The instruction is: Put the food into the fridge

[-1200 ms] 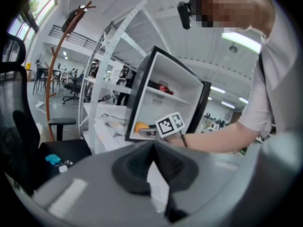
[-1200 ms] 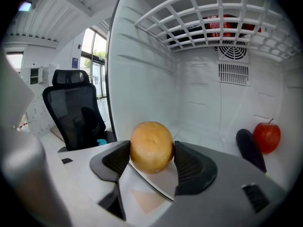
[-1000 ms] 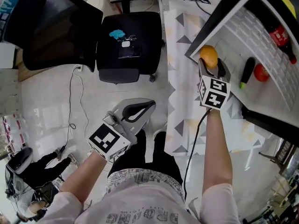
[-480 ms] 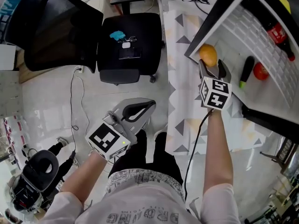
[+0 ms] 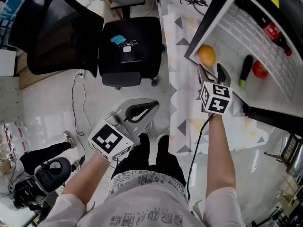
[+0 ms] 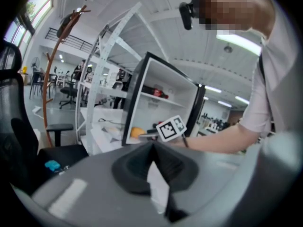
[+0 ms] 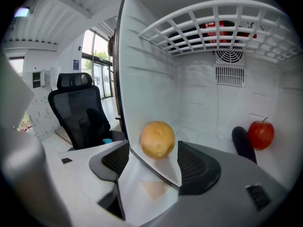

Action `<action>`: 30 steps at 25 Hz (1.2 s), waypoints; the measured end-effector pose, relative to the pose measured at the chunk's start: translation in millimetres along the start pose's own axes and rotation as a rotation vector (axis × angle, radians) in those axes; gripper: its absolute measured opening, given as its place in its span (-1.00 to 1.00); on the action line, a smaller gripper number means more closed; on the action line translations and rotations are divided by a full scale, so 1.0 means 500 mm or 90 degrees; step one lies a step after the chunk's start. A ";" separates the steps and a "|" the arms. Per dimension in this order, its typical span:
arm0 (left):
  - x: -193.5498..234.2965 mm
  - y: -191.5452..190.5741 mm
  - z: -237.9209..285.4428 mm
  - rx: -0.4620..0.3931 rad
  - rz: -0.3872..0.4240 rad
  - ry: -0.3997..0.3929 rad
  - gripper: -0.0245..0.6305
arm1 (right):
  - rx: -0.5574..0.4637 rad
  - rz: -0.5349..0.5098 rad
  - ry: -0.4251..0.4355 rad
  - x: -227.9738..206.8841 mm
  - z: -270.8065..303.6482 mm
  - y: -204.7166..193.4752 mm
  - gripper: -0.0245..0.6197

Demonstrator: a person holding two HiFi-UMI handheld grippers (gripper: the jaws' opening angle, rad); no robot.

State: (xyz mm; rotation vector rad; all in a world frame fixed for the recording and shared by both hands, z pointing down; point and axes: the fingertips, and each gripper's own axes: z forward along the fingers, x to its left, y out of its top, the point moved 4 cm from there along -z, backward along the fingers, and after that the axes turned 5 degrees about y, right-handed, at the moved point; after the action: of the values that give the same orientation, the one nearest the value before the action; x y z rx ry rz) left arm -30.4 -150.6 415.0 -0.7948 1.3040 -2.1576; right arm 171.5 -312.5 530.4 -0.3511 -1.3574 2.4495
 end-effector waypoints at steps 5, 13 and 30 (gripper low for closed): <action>-0.008 0.017 -0.012 -0.011 0.010 -0.004 -0.91 | -0.013 0.020 0.015 0.020 -0.049 0.013 -0.03; -0.020 0.039 -0.042 -0.031 0.022 -0.010 -0.91 | -0.061 0.034 0.032 0.063 -0.154 0.049 -0.03; -0.061 0.092 -0.125 -0.069 0.070 -0.060 -0.91 | -0.153 0.046 0.067 0.205 -0.389 0.099 -0.74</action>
State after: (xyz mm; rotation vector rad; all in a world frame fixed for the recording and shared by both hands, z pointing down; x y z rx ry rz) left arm -47.1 -111.6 343.3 -0.8376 1.3910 -1.9548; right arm 140.0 -146.5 381.1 -0.5870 -1.6227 2.2908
